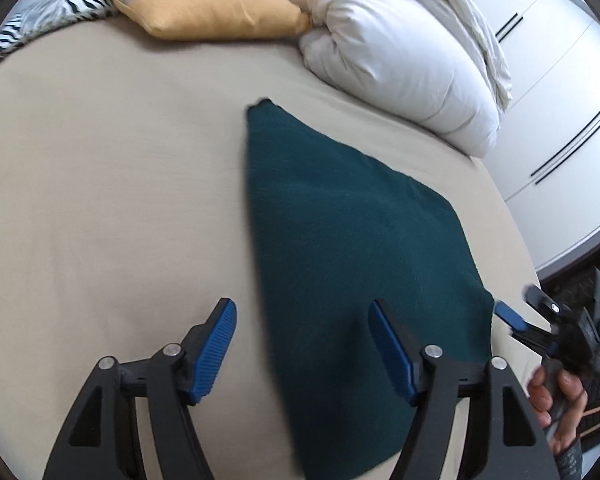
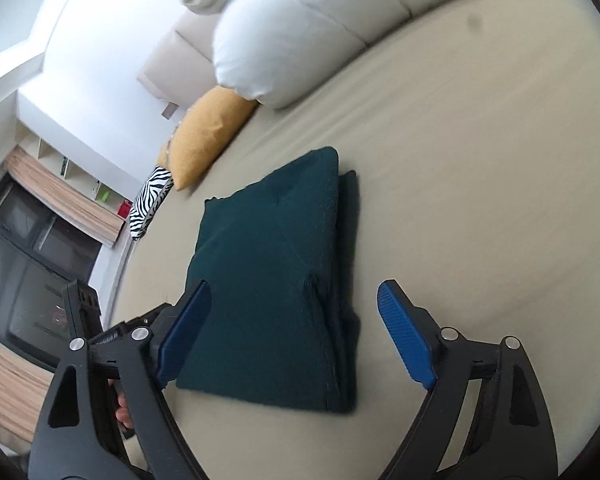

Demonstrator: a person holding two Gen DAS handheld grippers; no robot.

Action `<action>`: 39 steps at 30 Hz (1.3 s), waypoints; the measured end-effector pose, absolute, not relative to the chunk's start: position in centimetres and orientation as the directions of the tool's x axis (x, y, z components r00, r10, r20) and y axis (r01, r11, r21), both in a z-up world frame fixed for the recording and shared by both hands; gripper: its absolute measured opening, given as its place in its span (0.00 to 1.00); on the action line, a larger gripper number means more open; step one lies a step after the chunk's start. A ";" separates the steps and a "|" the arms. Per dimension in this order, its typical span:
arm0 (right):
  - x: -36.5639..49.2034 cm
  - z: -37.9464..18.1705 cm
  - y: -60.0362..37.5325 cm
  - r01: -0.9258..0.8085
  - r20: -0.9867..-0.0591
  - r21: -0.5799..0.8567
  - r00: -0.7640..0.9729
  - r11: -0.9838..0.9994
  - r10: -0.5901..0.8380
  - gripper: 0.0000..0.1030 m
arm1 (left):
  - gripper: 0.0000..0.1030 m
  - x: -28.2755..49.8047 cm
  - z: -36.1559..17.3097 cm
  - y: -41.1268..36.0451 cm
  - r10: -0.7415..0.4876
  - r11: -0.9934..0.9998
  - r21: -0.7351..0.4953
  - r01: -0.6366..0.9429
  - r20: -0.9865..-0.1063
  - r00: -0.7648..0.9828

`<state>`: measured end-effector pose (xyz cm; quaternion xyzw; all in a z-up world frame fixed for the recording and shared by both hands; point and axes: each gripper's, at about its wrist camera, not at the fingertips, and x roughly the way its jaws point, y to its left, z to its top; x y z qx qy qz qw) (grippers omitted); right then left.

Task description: Fold small clothes

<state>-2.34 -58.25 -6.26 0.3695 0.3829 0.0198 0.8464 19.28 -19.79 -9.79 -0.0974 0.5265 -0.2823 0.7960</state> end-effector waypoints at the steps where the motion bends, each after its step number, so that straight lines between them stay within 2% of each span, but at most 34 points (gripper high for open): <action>1: -0.9 -6.9 -58.3 0.257 -0.638 0.655 0.693 0.711 0.337 0.80 | 0.76 19.9 -10.5 -20.7 -0.539 0.827 -0.443 0.347 -0.801 0.262; 3: 1.9 -8.6 -58.7 0.268 -0.639 0.692 0.659 0.670 0.397 0.69 | 0.80 20.3 -11.5 -21.2 -0.543 0.826 -0.458 0.329 -0.804 0.244; 5: 4.1 -11.2 -58.4 0.311 -0.669 0.702 0.596 0.641 0.443 0.46 | 0.82 20.7 -12.2 -21.6 -0.558 0.819 -0.481 0.311 -0.793 0.243; 6: 5.0 -12.1 -58.3 0.330 -0.694 0.681 0.574 0.653 0.434 0.42 | 0.79 20.6 -12.3 -22.0 -0.556 0.820 -0.474 0.322 -0.794 0.246; 7: 5.9 -12.5 -58.0 0.326 -0.708 0.665 0.563 0.672 0.427 0.39 | 0.66 20.4 -12.2 -22.4 -0.554 0.818 -0.465 0.339 -0.795 0.246; 9: 6.8 -12.5 -57.9 0.326 -0.722 0.648 0.550 0.689 0.419 0.31 | 0.60 20.0 -11.9 -22.7 -0.550 0.814 -0.452 0.364 -0.803 0.232; 11: 7.6 -12.0 -57.2 0.321 -0.767 0.582 0.522 0.747 0.373 0.28 | 0.49 19.9 -11.4 -23.0 -0.529 0.823 -0.426 0.376 -0.815 0.237; 13: 8.3 -10.8 -55.4 0.302 -0.826 0.458 0.491 0.836 0.275 0.26 | 0.38 19.3 -10.5 -23.1 -0.511 0.830 -0.397 0.391 -0.823 0.248; 17: 8.4 -8.5 -51.8 0.278 -0.873 0.263 0.477 0.924 0.105 0.21 | 0.34 17.9 -8.8 -21.9 -0.499 0.834 -0.381 0.398 -0.829 0.253; 23: 5.3 -2.8 -44.2 0.155 -0.842 0.143 0.538 0.978 0.038 0.20 | 0.33 12.5 -3.7 -16.0 -0.496 0.833 -0.337 0.439 -0.806 0.322; 31: -0.9 1.8 -33.1 0.019 -0.778 0.184 0.614 0.983 0.134 0.20 | 0.33 4.6 0.5 -5.7 -0.474 0.847 -0.280 0.451 -0.781 0.406; 39: -3.3 0.9 -23.9 -0.061 -0.754 0.274 0.606 0.960 0.253 0.20 | 0.33 1.3 -1.5 2.1 -0.451 0.876 -0.299 0.380 -0.786 0.422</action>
